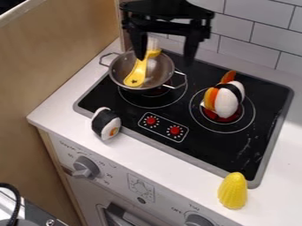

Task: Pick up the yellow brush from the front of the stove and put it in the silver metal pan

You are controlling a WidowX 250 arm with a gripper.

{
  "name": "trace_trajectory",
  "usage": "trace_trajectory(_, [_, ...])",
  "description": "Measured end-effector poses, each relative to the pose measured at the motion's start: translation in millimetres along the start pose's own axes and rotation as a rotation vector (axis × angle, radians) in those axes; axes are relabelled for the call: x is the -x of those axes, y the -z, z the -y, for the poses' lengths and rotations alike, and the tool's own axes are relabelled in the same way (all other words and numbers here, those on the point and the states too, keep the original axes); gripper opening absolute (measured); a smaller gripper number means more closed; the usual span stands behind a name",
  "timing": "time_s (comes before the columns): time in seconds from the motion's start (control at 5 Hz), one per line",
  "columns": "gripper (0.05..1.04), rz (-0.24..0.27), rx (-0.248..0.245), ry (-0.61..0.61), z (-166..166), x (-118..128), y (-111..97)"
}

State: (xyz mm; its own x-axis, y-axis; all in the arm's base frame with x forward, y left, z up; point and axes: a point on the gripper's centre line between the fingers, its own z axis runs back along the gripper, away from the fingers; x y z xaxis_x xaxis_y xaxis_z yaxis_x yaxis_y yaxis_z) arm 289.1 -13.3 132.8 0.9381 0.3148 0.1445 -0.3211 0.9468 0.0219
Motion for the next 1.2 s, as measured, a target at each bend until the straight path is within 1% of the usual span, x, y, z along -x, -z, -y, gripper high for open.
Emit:
trace_trajectory(0.2, [0.999, 0.019, 0.000, 0.011, 3.3, 0.6, 3.8])
trace_trajectory(0.4, [0.999, 0.041, -0.001, 0.051, 0.6, -3.8, 4.6])
trace_trajectory(0.6, [0.999, 0.036, -0.014, 0.069, -8.3, -5.9, 5.2])
trace_trajectory(0.8, [0.999, 0.067, 0.007, 0.110, -14.5, -14.5, 5.7])
trace_trajectory(1.0, [0.999, 0.106, 0.041, 0.120, -25.6, -24.9, 14.1])
trace_trajectory(1.2, [0.999, 0.113, 0.053, 0.113, -30.5, -30.2, 25.6])
